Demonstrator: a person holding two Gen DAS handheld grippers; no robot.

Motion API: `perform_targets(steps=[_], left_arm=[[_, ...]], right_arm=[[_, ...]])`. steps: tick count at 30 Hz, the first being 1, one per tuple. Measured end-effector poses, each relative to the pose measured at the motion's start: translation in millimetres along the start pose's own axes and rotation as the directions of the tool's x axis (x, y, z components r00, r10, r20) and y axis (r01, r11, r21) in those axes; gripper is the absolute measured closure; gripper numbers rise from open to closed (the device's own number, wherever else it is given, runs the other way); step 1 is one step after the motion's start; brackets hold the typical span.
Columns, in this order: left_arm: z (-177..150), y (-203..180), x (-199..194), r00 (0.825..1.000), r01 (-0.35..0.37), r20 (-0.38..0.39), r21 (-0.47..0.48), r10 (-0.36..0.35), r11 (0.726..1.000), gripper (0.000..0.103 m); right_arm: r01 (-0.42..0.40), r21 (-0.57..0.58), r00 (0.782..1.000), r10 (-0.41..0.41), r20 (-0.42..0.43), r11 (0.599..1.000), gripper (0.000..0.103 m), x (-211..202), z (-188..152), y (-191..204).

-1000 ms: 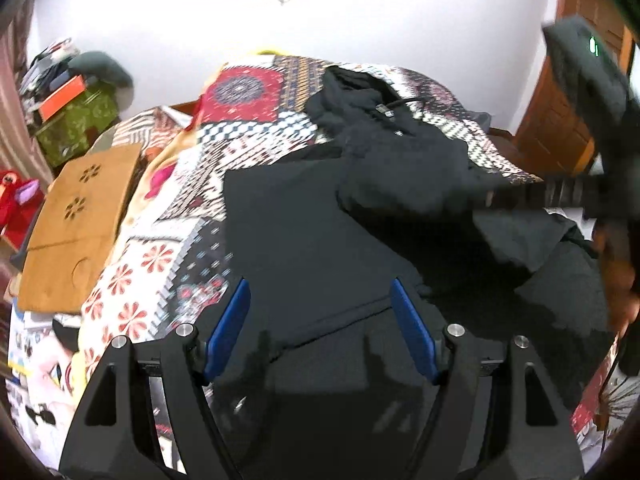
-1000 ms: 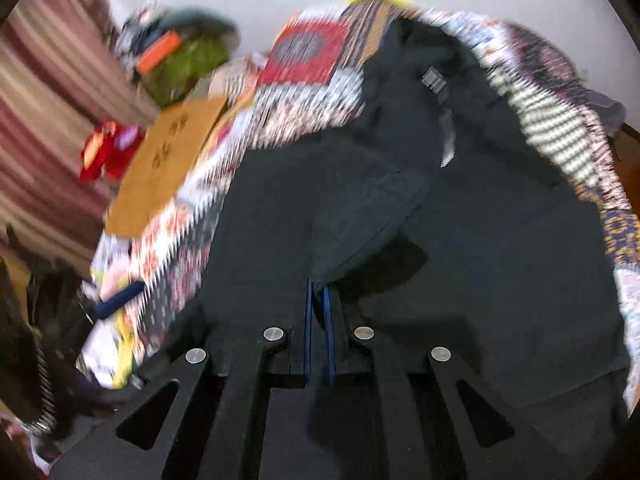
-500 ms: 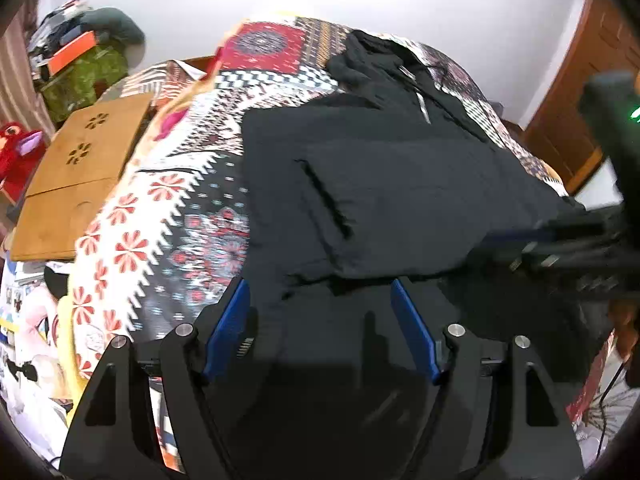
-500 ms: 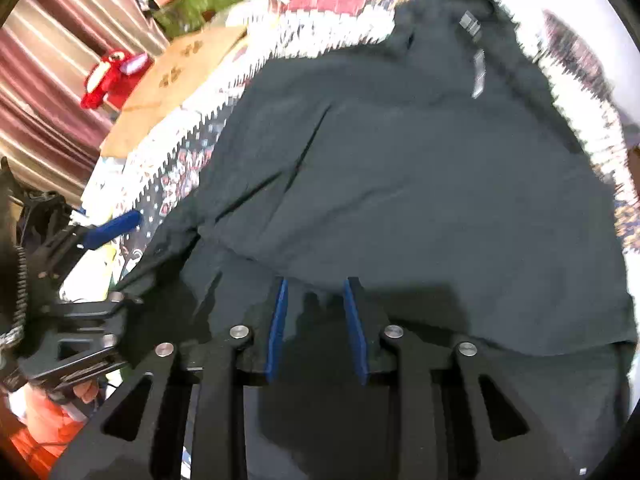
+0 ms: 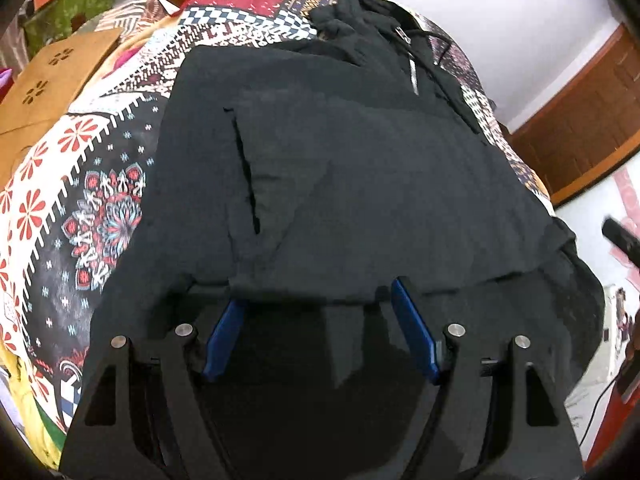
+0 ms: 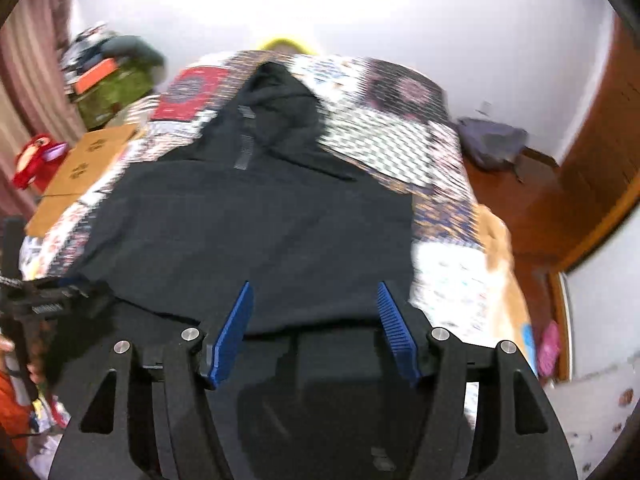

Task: Fold large clothes

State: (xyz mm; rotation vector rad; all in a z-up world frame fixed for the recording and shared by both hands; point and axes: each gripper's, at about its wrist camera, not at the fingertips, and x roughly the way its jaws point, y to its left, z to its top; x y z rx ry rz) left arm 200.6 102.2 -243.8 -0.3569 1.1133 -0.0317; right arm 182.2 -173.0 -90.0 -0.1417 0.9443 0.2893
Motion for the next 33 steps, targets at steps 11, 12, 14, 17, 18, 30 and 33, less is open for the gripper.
perform_targets(steps=[11,12,14,17,18,30,33], left_arm=[[20,-26,-45,0.963,-0.130,0.246,0.063,0.111,0.990,0.085],[23,-29,-49,0.959,-0.134,0.263,0.072,0.110,0.988,0.085],[32,-37,-68,0.941,-0.135,0.324,0.102,0.096,0.986,0.085],[48,-44,-90,0.917,-0.167,0.385,0.129,0.105,0.978,0.085],[52,-44,-97,0.908,-0.175,0.405,0.132,0.108,0.976,0.085],[41,13,-20,0.956,-0.245,0.192,0.102,0.222,0.964,0.077],[31,23,-10,0.963,-0.243,0.143,0.089,0.229,0.966,0.071]], right_arm=[[0.025,0.190,0.999,-0.020,-0.029,0.982,0.043,6,-4,-75],[0.024,0.202,1.000,-0.020,-0.022,0.979,0.043,7,-1,-77],[0.020,0.210,1.000,-0.018,-0.013,0.978,0.043,6,2,-81],[0.007,0.206,1.000,-0.003,-0.017,0.978,0.042,12,6,-82],[0.000,0.207,1.000,0.006,-0.028,0.978,0.042,17,5,-82],[-0.024,0.193,0.976,0.065,-0.209,0.981,0.042,69,-19,-65],[-0.022,0.191,0.972,0.065,-0.224,0.981,0.042,68,-17,-65]])
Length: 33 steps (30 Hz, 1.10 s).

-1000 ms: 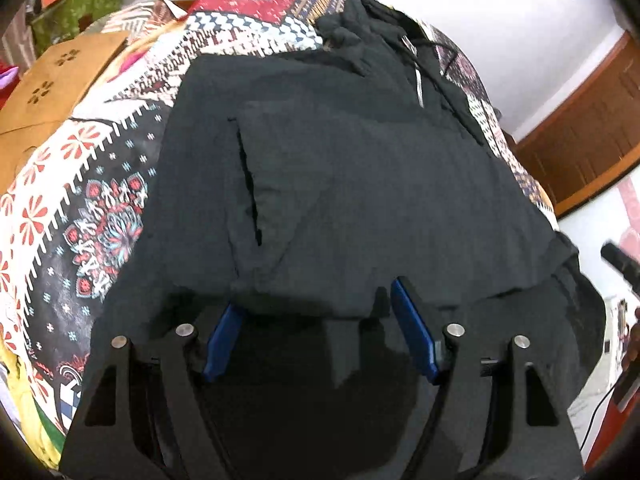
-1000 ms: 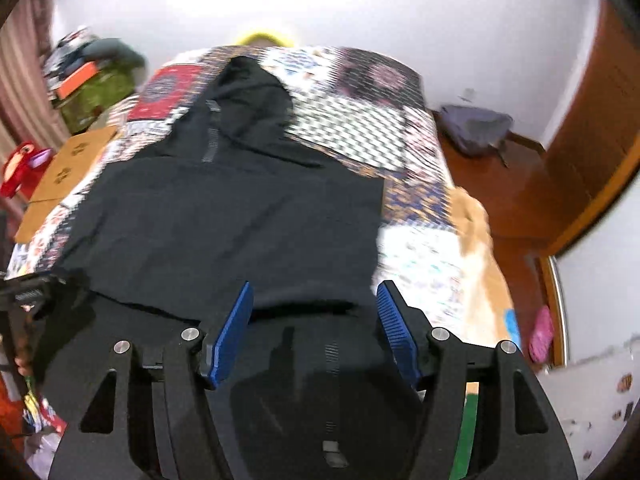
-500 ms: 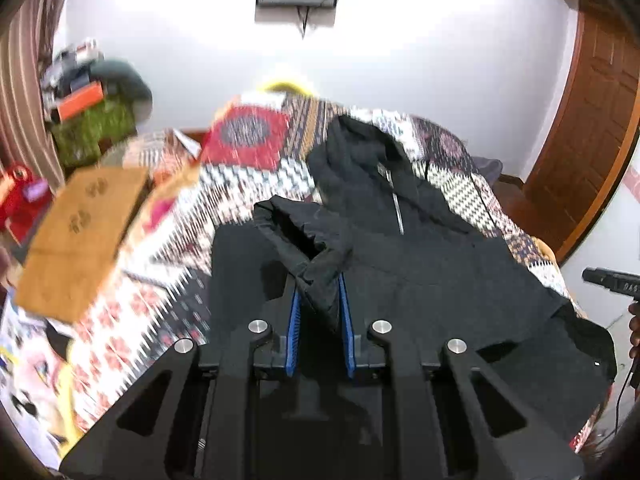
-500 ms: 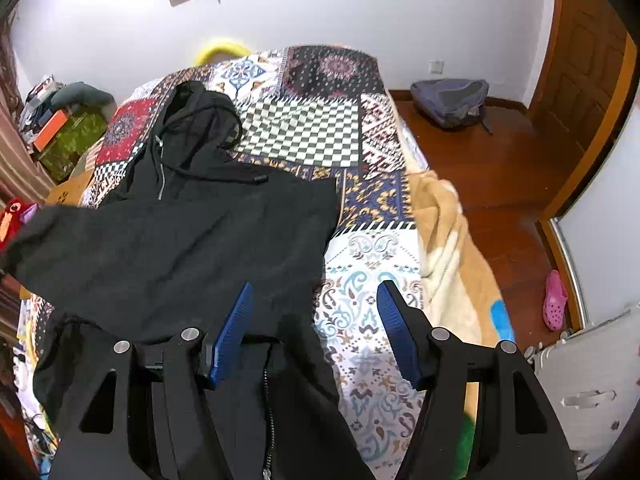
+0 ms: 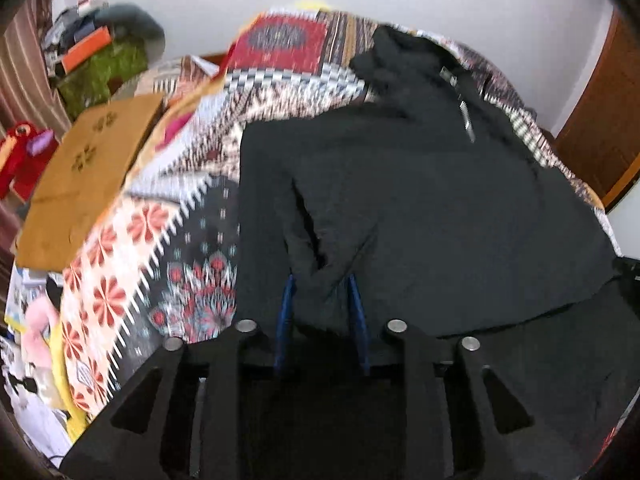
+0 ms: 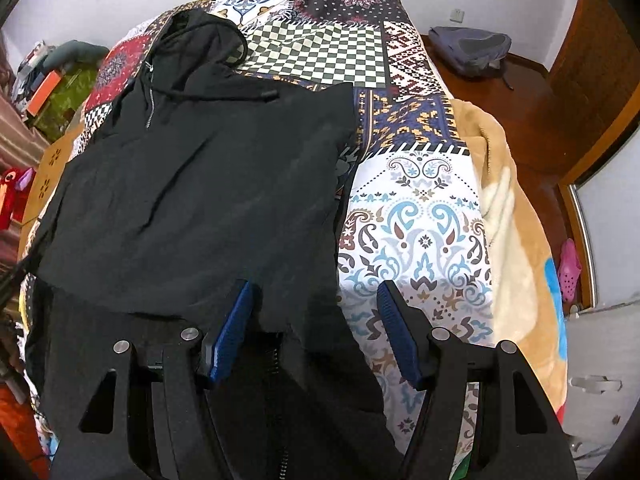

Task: Fold large clothes

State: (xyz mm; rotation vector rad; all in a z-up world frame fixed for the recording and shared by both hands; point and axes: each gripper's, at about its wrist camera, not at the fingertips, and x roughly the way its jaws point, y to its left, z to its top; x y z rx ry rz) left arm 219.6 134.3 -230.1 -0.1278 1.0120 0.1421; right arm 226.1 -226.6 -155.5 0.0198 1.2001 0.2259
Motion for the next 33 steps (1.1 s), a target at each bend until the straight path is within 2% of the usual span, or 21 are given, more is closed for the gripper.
perform_targets(steps=[3,4,11,14,20,23,26,33], left_arm=[[-7,3,-2,0.998,-0.057,-0.015,0.031,0.057,0.998,0.051],[-7,4,-6,0.998,-0.070,-0.003,0.039,0.070,0.997,0.048],[17,4,-45,0.994,-0.064,0.096,0.069,0.057,0.996,0.043],[38,-5,-58,0.988,-0.064,0.145,0.098,0.049,0.993,0.042],[93,-32,-71,0.973,-0.007,0.229,0.144,-0.027,0.990,0.040],[126,-51,-65,0.966,0.003,0.253,0.177,-0.049,0.984,0.040],[154,-69,-52,0.964,0.004,0.260,0.206,-0.059,0.978,0.039],[208,-95,4,0.975,0.010,0.214,0.229,-0.061,0.973,0.039]], right_arm=[[-0.002,-0.009,1.000,0.002,-0.006,1.000,0.042,-5,4,3],[-0.004,-0.014,1.000,0.004,0.000,1.000,0.042,-9,6,5],[-0.034,-0.040,0.994,0.038,0.103,0.999,0.042,-42,31,21],[-0.046,-0.053,0.986,0.054,0.158,0.998,0.042,-59,49,31],[-0.054,-0.089,0.959,0.076,0.272,0.995,0.042,-85,89,57],[-0.064,-0.106,0.947,0.094,0.308,0.992,0.042,-90,108,70],[-0.072,-0.113,0.943,0.104,0.316,0.991,0.042,-83,131,80],[-0.130,-0.070,0.953,0.144,0.268,0.989,0.042,-36,186,99]])
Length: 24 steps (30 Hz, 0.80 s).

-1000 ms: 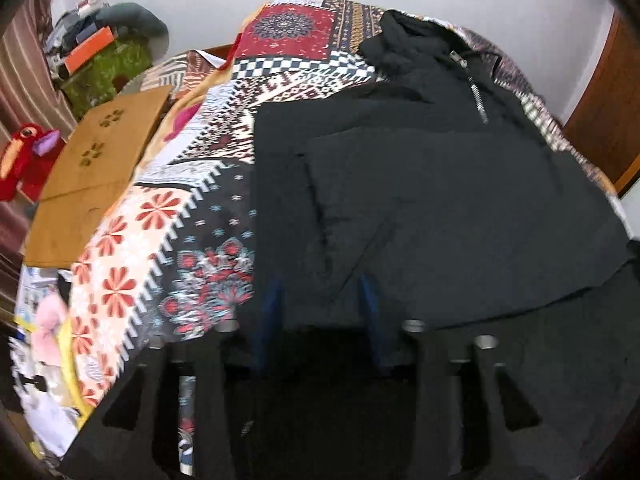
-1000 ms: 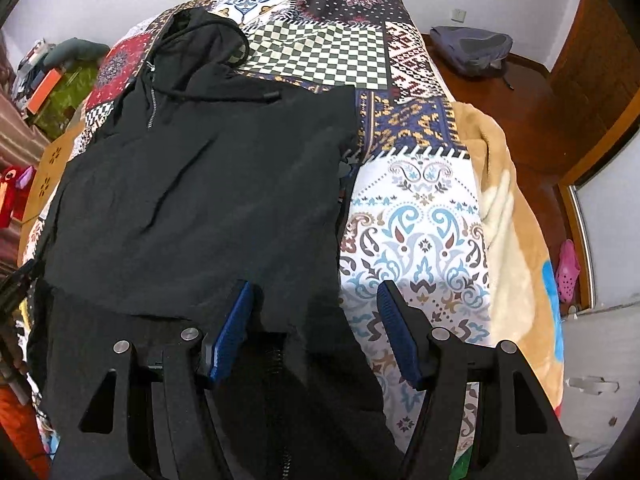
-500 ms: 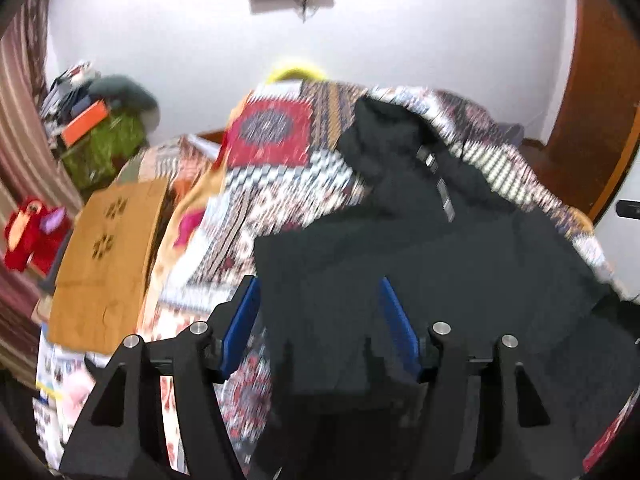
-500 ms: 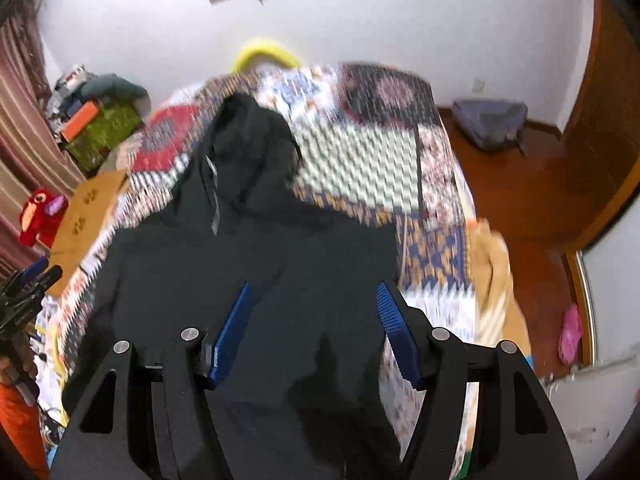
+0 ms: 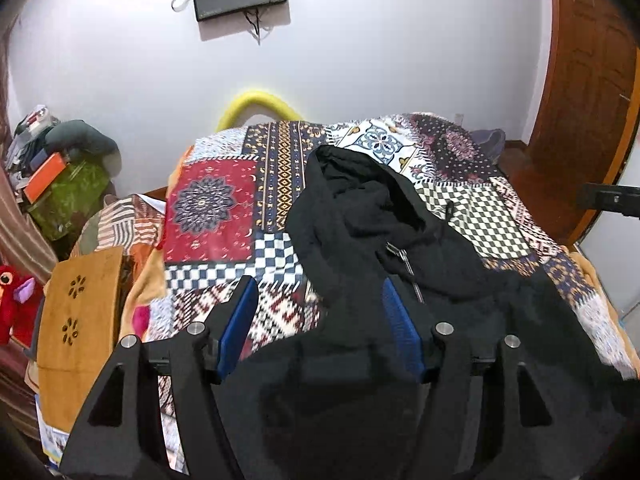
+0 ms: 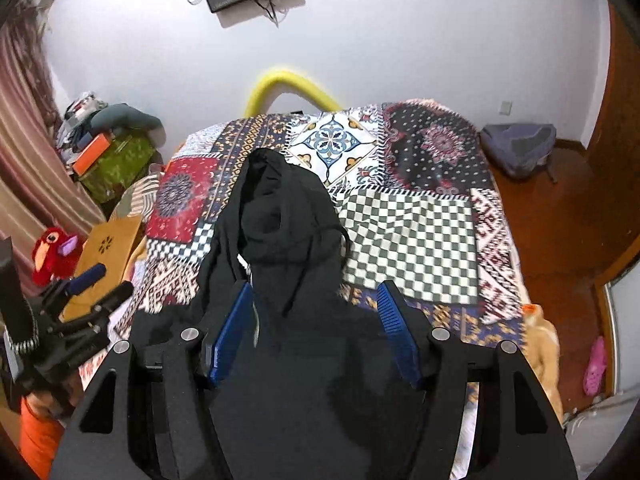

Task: Fold large clothes
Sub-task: 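Fold the hem toward the hood with the left gripper while the right gripper grasps the hem too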

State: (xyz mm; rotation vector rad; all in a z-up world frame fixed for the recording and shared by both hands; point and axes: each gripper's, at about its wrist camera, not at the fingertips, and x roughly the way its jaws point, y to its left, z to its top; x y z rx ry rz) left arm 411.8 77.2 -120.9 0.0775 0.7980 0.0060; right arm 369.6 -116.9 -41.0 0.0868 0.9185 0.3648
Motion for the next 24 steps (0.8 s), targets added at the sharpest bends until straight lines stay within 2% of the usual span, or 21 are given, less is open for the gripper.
perform_targets(steps=[6,10,19,20,23,24], left_arm=[[18,4,66,0.998,0.000,-0.066,-0.077,-0.005,0.997,0.039],[26,4,114,0.994,-0.012,-0.105,-0.112,0.000,0.994,0.039],[27,8,194,0.979,-0.012,-0.201,-0.171,-0.023,0.985,0.039],[26,9,200,0.977,-0.006,-0.212,-0.178,-0.033,0.984,0.039],[15,16,217,0.958,0.063,-0.251,-0.282,-0.137,0.957,0.040],[12,17,218,0.958,0.068,-0.248,-0.298,-0.146,0.952,0.040]], right_arm=[[0.017,0.013,1.000,-0.017,-0.012,1.000,0.042,63,28,11],[0.023,0.030,0.999,-0.021,-0.050,0.999,0.042,109,41,18],[0.095,0.029,0.981,-0.089,-0.170,0.995,0.042,198,35,12],[0.092,0.037,0.981,-0.084,-0.172,0.995,0.042,203,34,9],[0.080,0.083,0.982,-0.064,-0.180,0.993,0.042,211,28,-1],[0.078,0.093,0.983,-0.061,-0.176,0.993,0.042,212,26,-3]])
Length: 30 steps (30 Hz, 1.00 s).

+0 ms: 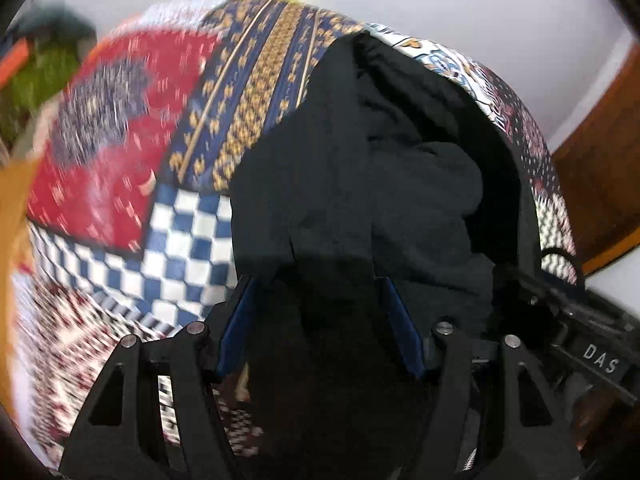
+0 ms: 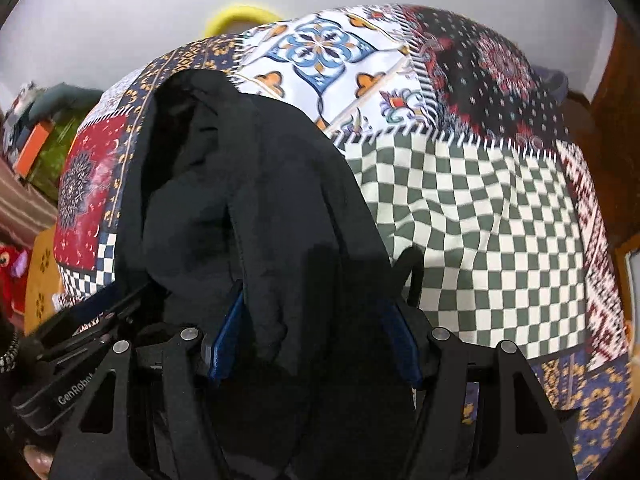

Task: Fold large clothes

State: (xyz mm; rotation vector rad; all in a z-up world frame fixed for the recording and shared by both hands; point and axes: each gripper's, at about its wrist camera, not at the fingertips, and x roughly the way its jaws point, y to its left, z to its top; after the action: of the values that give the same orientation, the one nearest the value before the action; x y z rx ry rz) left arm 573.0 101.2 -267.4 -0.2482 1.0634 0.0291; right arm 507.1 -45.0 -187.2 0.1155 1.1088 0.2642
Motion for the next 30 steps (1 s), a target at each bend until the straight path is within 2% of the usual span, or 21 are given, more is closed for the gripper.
perform_targets(steps=[2,4,6,7,9,13,19,22,26,30], left_arm=[[-3,1,1,1.000,-0.004,0.009,0.004,0.004,1.000,0.047],[-6,-3,-3,0.999,-0.036,0.017,0.037,0.035,0.999,0.062],[-8,-9,-8,0.998,-0.059,0.029,0.065,0.057,0.996,0.075],[-10,-12,-12,0.997,-0.072,0.040,0.086,0.069,0.994,0.080],[-15,-17,-25,0.995,-0.091,0.059,0.108,0.085,0.990,0.084],[-25,-20,-63,0.995,-0.056,0.094,0.110,0.046,0.992,0.086],[-47,-37,-132,0.990,-0.005,0.140,0.175,-0.020,0.985,0.088],[-73,-44,-167,0.986,-0.003,0.164,0.232,-0.035,0.973,0.088],[-103,-49,-196,0.984,0.022,0.164,0.270,-0.069,0.963,0.088],[-132,-50,-211,0.983,0.014,0.170,0.313,-0.071,0.950,0.089]], right_arm=[[0.006,-0.006,1.000,-0.006,0.014,1.000,0.043,-3,-2,-1],[0.023,-0.039,0.999,-0.022,0.032,0.999,0.054,-10,-5,3],[0.017,-0.078,0.999,-0.014,0.037,0.997,0.079,-17,-9,9],[0.040,-0.093,0.998,-0.035,0.047,0.995,0.082,-23,-11,12],[0.091,-0.128,0.993,-0.081,0.082,0.988,0.089,-37,-20,17],[0.124,-0.167,0.985,-0.101,0.138,0.978,0.092,-71,-37,21],[0.106,-0.196,0.981,-0.069,0.183,0.975,0.092,-128,-65,25],[0.107,-0.223,0.977,-0.060,0.206,0.969,0.093,-151,-87,29],[0.087,-0.230,0.977,-0.037,0.211,0.969,0.093,-168,-111,26],[0.061,-0.235,0.981,-0.015,0.195,0.970,0.093,-179,-143,16]])
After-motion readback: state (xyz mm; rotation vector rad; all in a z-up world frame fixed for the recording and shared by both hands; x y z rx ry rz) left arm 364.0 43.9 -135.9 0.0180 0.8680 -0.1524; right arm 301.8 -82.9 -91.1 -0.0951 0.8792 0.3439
